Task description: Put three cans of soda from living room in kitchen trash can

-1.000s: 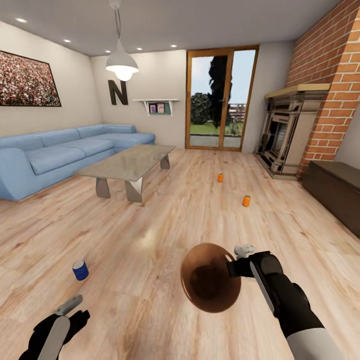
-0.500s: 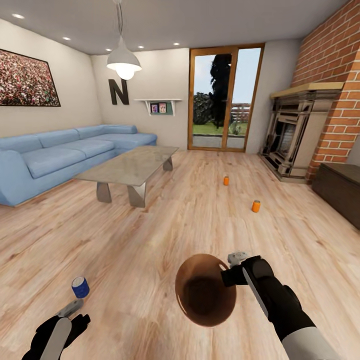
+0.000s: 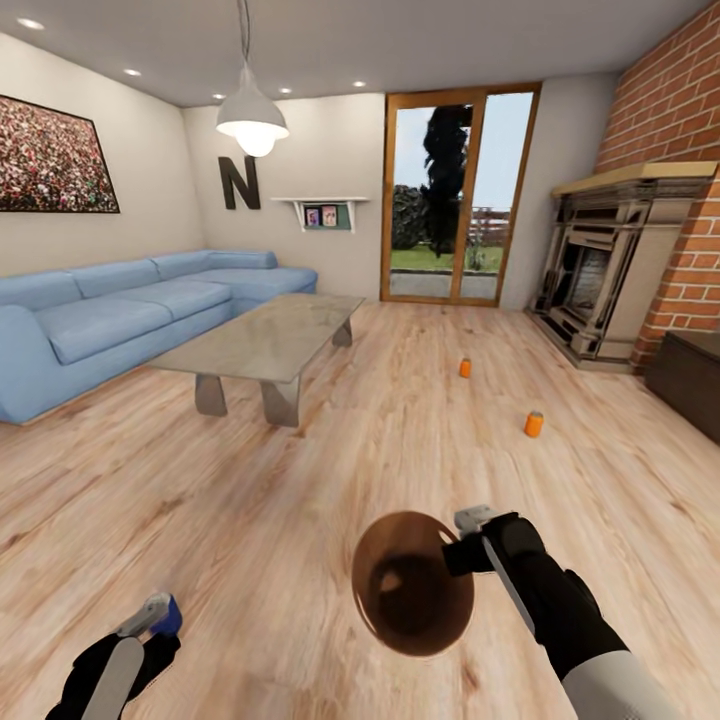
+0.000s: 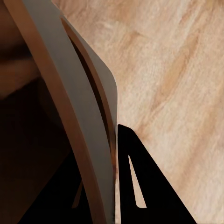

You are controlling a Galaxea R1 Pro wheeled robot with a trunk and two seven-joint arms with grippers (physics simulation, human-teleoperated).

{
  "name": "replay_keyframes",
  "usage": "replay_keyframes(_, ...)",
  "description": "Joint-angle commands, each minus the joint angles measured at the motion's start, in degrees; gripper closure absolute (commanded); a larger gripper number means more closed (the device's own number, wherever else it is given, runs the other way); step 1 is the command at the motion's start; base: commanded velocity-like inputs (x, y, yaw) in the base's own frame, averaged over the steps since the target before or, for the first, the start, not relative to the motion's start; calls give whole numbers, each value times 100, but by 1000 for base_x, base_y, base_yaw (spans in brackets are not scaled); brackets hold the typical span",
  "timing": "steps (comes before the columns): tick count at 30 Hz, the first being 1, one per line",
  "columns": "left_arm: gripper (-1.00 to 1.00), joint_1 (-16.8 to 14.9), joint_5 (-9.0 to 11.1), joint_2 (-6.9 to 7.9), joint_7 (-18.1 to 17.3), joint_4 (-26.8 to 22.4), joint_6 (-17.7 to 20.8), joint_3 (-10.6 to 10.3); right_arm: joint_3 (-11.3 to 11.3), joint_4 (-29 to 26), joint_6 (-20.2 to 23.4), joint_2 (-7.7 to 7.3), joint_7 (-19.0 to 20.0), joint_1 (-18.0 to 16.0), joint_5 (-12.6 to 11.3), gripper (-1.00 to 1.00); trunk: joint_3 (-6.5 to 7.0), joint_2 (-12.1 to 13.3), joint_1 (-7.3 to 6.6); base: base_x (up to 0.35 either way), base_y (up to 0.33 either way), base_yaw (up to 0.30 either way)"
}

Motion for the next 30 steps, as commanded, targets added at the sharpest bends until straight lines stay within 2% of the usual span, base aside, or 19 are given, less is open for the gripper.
replay_keyframes(1, -100, -1, 1, 0, 0, 6, -15, 0, -4, -1, 8, -1, 25, -5, -101, 100, 1, 0, 0, 290, 206, 0)
replay_keyframes(12, -100, -2, 4, -7, -83, 26, -75, -8, 5, -57, 8, -69, 25, -35, -66, 100, 1, 0, 0, 281, 207, 0)
replay_keyframes(16, -100, -14, 5, -24, -94, -13, -16, -9, 24, -64, 8, -24, 25, -20, -68, 100, 1, 0, 0, 84, 56, 0)
replay_keyframes(19, -100, -73, 7, -41, -92, -11, 10, -9, 16, -75, 8, -48, 25, -13, -99, 100, 1, 0, 0, 55, 22, 0)
replay_keyframes(23, -100, -134, 6, -12, -109, 82, 22, -9, 44, -167, 8, -57, 25, 13, -114, 100, 1, 0, 0, 256, 76, 0)
replay_keyframes(26, -100, -339, -3, 0, -211, 470, 21, -12, 48, -467, 8, -70, 25, 46, -117, 100, 1, 0, 0, 243, 67, 0)
replay_keyframes(30, -100, -466, -134, 130, -339, 593, -109, -142, -71, -582, 8, -202, 78, 101, -140, 100, 1, 0, -1, 0, 0, 0)
